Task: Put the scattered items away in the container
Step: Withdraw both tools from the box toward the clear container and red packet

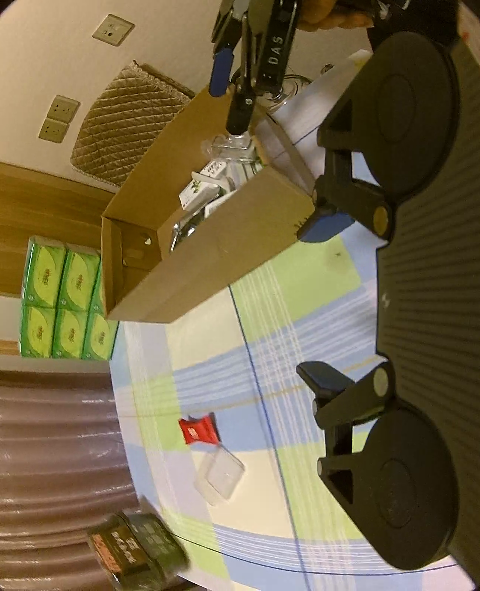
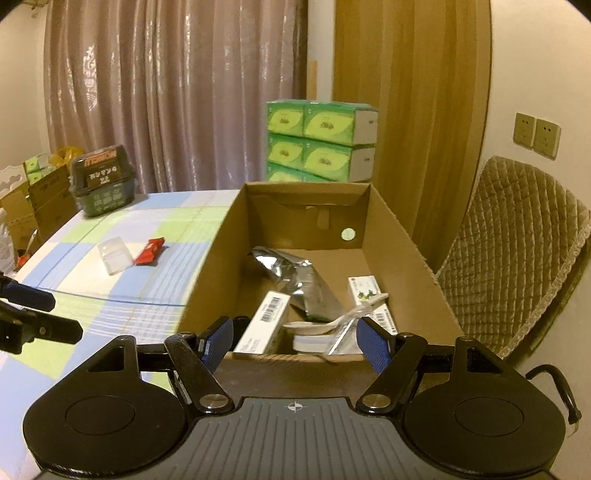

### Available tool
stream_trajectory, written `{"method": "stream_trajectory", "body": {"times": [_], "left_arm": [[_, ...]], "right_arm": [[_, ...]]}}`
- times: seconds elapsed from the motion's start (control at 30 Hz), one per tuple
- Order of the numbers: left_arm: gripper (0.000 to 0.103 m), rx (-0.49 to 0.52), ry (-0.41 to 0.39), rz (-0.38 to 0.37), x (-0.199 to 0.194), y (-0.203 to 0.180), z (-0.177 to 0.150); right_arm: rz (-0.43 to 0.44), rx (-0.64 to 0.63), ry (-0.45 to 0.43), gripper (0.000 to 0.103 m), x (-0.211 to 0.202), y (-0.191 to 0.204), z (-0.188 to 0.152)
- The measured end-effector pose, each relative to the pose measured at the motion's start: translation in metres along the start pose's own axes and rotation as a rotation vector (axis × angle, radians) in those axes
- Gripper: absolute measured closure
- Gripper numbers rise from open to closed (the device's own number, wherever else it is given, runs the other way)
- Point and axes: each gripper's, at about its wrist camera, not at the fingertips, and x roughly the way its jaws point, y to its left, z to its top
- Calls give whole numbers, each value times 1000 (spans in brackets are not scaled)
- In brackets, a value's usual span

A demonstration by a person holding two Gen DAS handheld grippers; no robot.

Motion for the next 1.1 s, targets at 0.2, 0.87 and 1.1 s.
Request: {"method": "stream_trajectory", "body": {"times": [0.2,0.87,1.1], "left_arm": [[20,-38,-4,16,-18,22,-14],[1,-75,24,190,-29,133,-28],[1,-67,3,192,6,186,4]], "right_arm": [[13,-32,-2,32,-8,21,6],[243,-111,26,30,33,133,52],[260,-108,106,30,112,161,74]]}}
